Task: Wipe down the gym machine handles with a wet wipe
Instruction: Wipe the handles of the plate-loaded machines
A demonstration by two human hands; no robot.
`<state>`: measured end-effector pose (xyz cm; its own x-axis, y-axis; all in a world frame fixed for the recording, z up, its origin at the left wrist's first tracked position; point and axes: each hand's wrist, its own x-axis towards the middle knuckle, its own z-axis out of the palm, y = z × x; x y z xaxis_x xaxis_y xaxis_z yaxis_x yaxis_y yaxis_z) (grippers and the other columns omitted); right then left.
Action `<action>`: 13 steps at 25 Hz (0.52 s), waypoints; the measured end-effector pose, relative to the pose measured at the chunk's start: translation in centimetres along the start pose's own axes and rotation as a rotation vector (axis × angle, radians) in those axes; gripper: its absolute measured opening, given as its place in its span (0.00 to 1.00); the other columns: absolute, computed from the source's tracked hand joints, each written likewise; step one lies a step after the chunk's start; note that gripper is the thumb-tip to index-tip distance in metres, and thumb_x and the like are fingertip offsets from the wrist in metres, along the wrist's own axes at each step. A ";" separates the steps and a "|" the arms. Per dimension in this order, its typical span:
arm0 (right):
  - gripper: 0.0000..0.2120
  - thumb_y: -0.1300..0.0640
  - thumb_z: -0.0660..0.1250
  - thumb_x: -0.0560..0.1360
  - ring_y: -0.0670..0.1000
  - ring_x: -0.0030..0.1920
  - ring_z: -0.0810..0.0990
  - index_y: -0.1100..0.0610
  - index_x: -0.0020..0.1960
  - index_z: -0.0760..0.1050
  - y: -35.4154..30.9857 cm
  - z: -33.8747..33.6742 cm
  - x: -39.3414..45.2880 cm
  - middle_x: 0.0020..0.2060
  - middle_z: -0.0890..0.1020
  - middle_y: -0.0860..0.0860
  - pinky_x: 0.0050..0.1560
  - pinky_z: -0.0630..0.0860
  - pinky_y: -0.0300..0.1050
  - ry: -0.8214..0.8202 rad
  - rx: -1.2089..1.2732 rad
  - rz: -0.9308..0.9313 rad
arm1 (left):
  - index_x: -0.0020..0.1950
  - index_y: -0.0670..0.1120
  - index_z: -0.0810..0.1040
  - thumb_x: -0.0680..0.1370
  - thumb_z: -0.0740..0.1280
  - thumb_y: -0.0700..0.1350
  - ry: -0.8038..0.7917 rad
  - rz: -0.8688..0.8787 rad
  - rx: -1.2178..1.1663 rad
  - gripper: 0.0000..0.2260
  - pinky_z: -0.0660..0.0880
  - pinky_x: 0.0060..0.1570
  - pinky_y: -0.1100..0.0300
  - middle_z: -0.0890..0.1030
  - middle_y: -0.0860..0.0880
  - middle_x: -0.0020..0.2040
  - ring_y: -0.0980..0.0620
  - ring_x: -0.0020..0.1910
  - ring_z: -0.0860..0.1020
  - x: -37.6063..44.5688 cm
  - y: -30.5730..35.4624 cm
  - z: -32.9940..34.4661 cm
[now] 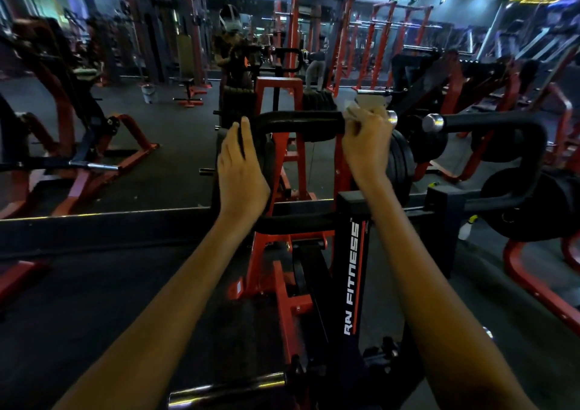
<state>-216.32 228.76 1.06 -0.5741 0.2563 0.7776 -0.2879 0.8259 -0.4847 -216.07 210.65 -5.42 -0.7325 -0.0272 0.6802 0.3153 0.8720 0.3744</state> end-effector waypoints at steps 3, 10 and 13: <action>0.10 0.66 0.58 0.77 0.46 0.44 0.69 0.63 0.53 0.78 -1.6 1.0 -0.7 0.44 0.69 0.51 0.41 0.67 0.30 -0.026 0.017 -0.085 | 0.76 0.43 0.58 0.77 0.62 0.46 0.009 0.188 0.281 0.29 0.50 0.71 0.39 0.53 0.39 0.76 0.34 0.74 0.48 -4.7 -1.5 2.8; 0.11 0.67 0.58 0.77 0.51 0.46 0.73 0.64 0.51 0.78 -2.9 2.2 -0.4 0.46 0.74 0.56 0.43 0.66 0.32 -0.058 0.031 -0.133 | 0.49 0.45 0.82 0.78 0.54 0.57 -0.041 0.293 0.346 0.22 0.51 0.71 0.40 0.66 0.46 0.73 0.36 0.74 0.48 -6.6 -3.1 3.1; 0.10 0.68 0.58 0.76 0.52 0.53 0.72 0.64 0.50 0.77 -5.1 3.4 -1.4 0.50 0.74 0.57 0.48 0.69 0.35 -0.138 0.003 -0.259 | 0.51 0.43 0.81 0.79 0.54 0.58 -0.044 0.253 0.289 0.23 0.51 0.71 0.41 0.66 0.45 0.73 0.37 0.75 0.48 -7.4 -2.9 3.2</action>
<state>-216.62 222.51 1.05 -0.5798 -0.0338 0.8140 -0.4409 0.8532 -0.2786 -213.54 209.85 -13.55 -0.6808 0.2218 0.6981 0.3107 0.9505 0.0011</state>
